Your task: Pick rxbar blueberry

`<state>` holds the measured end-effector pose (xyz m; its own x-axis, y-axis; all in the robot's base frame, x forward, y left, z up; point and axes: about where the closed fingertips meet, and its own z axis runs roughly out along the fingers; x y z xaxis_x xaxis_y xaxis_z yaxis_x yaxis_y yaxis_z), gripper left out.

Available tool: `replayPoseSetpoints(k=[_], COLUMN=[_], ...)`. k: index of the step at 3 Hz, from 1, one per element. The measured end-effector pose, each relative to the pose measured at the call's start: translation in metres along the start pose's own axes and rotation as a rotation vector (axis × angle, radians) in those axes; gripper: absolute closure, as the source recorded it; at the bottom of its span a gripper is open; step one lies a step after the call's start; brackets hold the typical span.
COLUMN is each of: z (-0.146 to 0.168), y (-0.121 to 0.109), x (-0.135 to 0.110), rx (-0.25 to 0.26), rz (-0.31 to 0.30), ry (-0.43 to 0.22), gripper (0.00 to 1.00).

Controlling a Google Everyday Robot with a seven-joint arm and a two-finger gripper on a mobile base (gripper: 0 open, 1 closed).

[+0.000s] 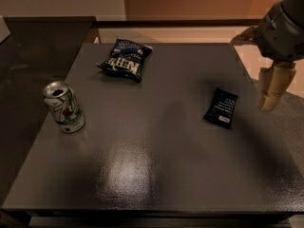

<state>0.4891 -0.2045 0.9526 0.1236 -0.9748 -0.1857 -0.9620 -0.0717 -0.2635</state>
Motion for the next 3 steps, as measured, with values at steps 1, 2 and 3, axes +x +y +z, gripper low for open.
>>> replayPoseSetpoints(k=[1,2,3], z=[0.021,0.046,0.072], y=[-0.003,-0.004,-0.005], x=[-0.002,0.002,0.012], rx=[-0.019,-0.044,-0.088], rz=[-0.174,-0.343,-0.482], ry=[-0.008,0.011,0.046], gripper=[0.00,0.00,0.00])
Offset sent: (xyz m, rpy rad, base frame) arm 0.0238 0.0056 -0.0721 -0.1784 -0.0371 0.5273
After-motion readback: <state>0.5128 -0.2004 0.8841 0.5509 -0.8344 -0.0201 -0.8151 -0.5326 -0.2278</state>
